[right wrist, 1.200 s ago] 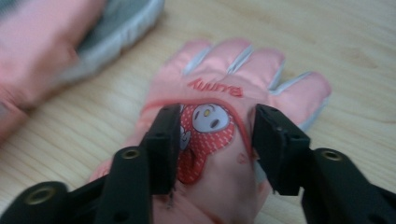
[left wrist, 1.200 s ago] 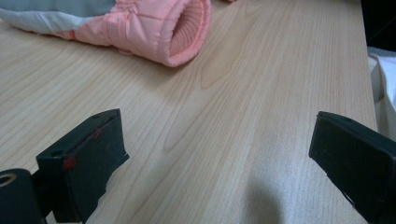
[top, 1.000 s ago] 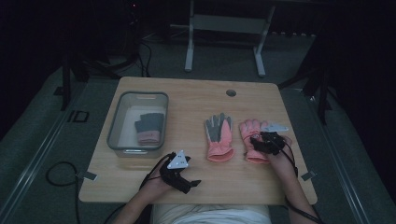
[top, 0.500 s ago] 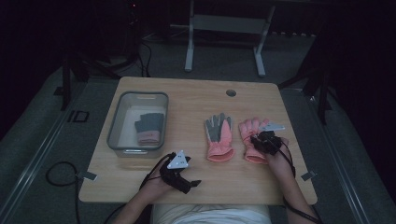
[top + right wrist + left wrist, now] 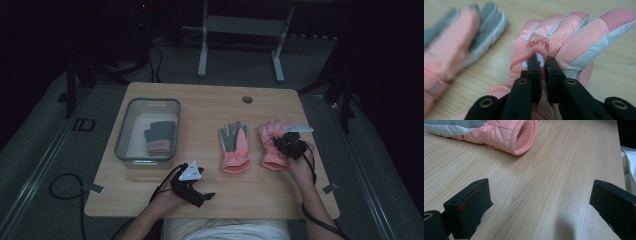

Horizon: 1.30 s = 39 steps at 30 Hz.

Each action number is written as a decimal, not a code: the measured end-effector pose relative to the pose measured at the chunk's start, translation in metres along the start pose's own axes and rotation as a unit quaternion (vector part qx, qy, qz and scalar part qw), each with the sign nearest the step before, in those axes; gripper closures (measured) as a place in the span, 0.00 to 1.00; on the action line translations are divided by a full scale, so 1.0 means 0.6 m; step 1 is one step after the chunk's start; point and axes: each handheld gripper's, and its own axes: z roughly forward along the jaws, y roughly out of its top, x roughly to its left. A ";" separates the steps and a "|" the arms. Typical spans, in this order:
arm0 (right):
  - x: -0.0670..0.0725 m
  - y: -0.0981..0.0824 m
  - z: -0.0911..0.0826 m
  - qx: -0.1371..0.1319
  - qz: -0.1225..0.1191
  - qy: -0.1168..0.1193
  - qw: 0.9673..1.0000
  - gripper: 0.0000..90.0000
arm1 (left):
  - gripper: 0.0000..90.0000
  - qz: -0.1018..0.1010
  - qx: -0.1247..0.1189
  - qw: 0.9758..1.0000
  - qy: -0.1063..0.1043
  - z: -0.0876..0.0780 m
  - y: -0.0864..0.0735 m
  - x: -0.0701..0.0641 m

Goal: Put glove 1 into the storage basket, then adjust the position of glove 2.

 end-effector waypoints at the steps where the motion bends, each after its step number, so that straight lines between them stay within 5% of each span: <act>1: 0.000 0.007 -0.006 -0.005 -0.002 -0.001 1.000 0.93 | 0.04 0.001 0.000 1.000 0.001 0.000 0.000 0.000; 8: 0.015 0.060 -0.052 -0.045 -0.008 0.008 0.999 0.93 | 0.04 0.001 0.001 1.000 0.000 0.000 0.000 -0.001; 18: 0.077 0.113 -0.082 -0.077 -0.027 0.034 0.996 0.93 | 0.04 0.002 0.002 1.000 0.000 0.000 0.000 -0.001; 30: 0.176 0.134 -0.059 -0.067 -0.059 0.070 0.994 0.93 | 0.04 0.004 0.000 1.000 -0.001 0.000 0.000 -0.002; 39: 0.216 0.114 -0.020 -0.044 -0.058 0.066 0.995 0.93 | 0.04 0.006 0.004 1.000 -0.002 0.001 0.000 -0.003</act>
